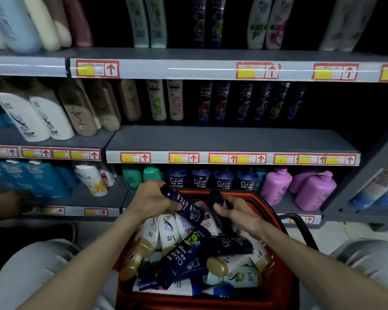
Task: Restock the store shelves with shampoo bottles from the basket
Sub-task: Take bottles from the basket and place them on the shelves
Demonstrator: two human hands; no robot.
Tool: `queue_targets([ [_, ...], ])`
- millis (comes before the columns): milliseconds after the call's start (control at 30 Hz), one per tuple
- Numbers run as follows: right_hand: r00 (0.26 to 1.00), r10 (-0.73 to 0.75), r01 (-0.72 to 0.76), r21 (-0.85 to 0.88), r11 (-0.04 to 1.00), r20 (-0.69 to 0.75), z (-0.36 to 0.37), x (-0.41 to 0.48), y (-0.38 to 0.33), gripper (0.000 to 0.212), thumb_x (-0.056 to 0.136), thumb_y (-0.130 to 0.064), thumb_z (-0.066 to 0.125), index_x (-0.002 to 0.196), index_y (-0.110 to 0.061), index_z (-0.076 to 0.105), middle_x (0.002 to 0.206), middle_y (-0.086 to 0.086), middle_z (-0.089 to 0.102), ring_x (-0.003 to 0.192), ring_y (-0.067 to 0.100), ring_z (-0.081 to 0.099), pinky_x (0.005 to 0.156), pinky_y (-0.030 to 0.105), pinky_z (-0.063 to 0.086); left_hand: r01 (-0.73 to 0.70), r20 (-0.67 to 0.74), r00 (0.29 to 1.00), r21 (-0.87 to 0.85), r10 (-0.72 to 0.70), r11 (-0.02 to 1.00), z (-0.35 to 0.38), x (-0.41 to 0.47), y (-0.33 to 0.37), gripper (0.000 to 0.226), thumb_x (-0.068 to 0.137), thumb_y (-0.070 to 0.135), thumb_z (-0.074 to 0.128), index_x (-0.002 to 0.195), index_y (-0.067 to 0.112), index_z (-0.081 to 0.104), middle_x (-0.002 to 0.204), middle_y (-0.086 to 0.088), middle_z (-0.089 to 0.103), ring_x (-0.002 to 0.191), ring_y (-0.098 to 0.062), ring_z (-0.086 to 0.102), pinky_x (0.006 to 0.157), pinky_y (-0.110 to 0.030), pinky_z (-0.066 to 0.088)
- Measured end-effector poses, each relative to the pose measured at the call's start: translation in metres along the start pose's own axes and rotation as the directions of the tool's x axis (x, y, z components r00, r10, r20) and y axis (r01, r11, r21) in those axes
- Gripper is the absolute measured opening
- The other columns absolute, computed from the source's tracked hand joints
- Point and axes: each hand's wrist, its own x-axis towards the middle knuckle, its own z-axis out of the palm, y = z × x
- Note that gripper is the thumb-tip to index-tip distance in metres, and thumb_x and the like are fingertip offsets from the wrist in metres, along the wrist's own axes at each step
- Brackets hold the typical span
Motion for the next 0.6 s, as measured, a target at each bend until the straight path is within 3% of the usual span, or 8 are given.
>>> queue_targets([
  [67, 0.999, 0.012, -0.003, 0.171, 0.985, -0.049, -0.006, 0.003, -0.006, 0.054, 0.097, -0.044, 0.065, 0.138, -0.009, 0.059, 0.112, -0.005, 0.072, 0.117, 0.018, 0.063, 0.092, 0.027, 0.048, 0.002, 0.010, 1.000, -0.138, 0.000, 0.990, 0.000, 0.001, 0.008, 0.034, 0.056, 0.034, 0.099, 0.080, 0.023, 0.079, 0.077, 0.014, 0.078, 0.070, 0.003, 0.071, 0.064, -0.018, 0.050],
  [200, 0.997, 0.071, -0.070, 0.533, 0.844, 0.019, -0.008, 0.011, -0.025, 0.078, 0.093, -0.066, 0.049, 0.135, -0.002, 0.060, 0.113, 0.013, 0.068, 0.104, 0.030, 0.062, 0.098, 0.045, 0.050, 0.024, 0.111, 0.993, -0.545, 0.044, 0.838, 0.005, 0.004, 0.027, 0.035, 0.070, 0.010, 0.093, 0.103, 0.011, 0.078, 0.100, -0.005, 0.081, 0.097, -0.022, 0.077, 0.088, -0.040, 0.061],
  [267, 0.992, 0.089, -0.122, 0.648, 0.751, 0.084, -0.011, 0.012, -0.031, 0.085, 0.093, -0.073, 0.043, 0.141, -0.004, 0.057, 0.117, 0.017, 0.065, 0.102, 0.033, 0.063, 0.095, 0.047, 0.054, 0.054, 0.148, 0.987, -0.653, 0.057, 0.756, 0.010, 0.006, 0.036, 0.034, 0.079, 0.008, 0.085, 0.112, 0.009, 0.075, 0.108, -0.007, 0.080, 0.106, -0.026, 0.075, 0.083, -0.041, 0.063],
  [333, 0.982, 0.048, -0.160, 0.677, 0.718, 0.182, -0.016, 0.011, -0.036, 0.087, 0.090, -0.078, 0.047, 0.139, -0.008, 0.060, 0.112, 0.016, 0.071, 0.095, 0.032, 0.070, 0.082, 0.045, 0.058, 0.088, 0.195, 0.978, -0.707, 0.074, 0.702, 0.014, 0.008, 0.045, 0.030, 0.089, 0.014, 0.078, 0.118, 0.009, 0.073, 0.113, -0.007, 0.078, 0.110, -0.025, 0.074, 0.082, -0.041, 0.062],
  [367, 0.973, 0.018, -0.172, 0.670, 0.722, 0.230, -0.017, 0.009, -0.039, 0.081, 0.091, -0.073, 0.055, 0.139, -0.007, 0.060, 0.108, 0.014, 0.073, 0.093, 0.031, 0.072, 0.079, 0.044, 0.059, 0.114, 0.228, 0.970, -0.723, 0.080, 0.681, 0.016, 0.007, 0.049, 0.029, 0.093, 0.019, 0.074, 0.120, 0.009, 0.072, 0.115, -0.008, 0.078, 0.111, -0.025, 0.073, 0.085, -0.044, 0.062],
  [433, 0.963, 0.002, -0.180, 0.633, 0.753, 0.271, -0.017, 0.005, -0.044, 0.066, 0.089, -0.043, 0.077, 0.136, -0.001, 0.057, 0.096, 0.011, 0.073, 0.084, 0.027, 0.072, 0.074, 0.041, 0.059, 0.158, 0.278, 0.956, -0.749, 0.090, 0.643, 0.019, 0.006, 0.055, 0.029, 0.099, 0.027, 0.066, 0.122, 0.010, 0.070, 0.117, -0.008, 0.077, 0.110, -0.023, 0.074, 0.084, -0.042, 0.062],
  [500, 0.965, 0.022, -0.190, 0.641, 0.743, 0.261, -0.017, 0.003, -0.047, 0.059, 0.082, -0.020, 0.081, 0.132, 0.001, 0.057, 0.094, 0.012, 0.073, 0.081, 0.027, 0.072, 0.072, 0.041, 0.059, 0.175, 0.288, 0.954, -0.761, 0.084, 0.624, 0.020, 0.003, 0.057, 0.031, 0.102, 0.031, 0.062, 0.125, 0.011, 0.067, 0.118, -0.009, 0.077, 0.109, -0.023, 0.074, 0.078, -0.038, 0.064],
  [600, 0.975, 0.064, -0.193, 0.668, 0.719, 0.213, -0.019, 0.004, -0.050, 0.050, 0.089, -0.018, 0.076, 0.133, -0.001, 0.062, 0.117, 0.020, 0.073, 0.103, 0.037, 0.072, 0.093, 0.054, 0.057, 0.178, 0.264, 0.963, -0.775, 0.055, 0.606, 0.022, 0.002, 0.056, 0.037, 0.102, 0.033, 0.060, 0.132, 0.012, 0.061, 0.119, -0.008, 0.076, 0.111, -0.024, 0.074, 0.086, -0.041, 0.062],
])
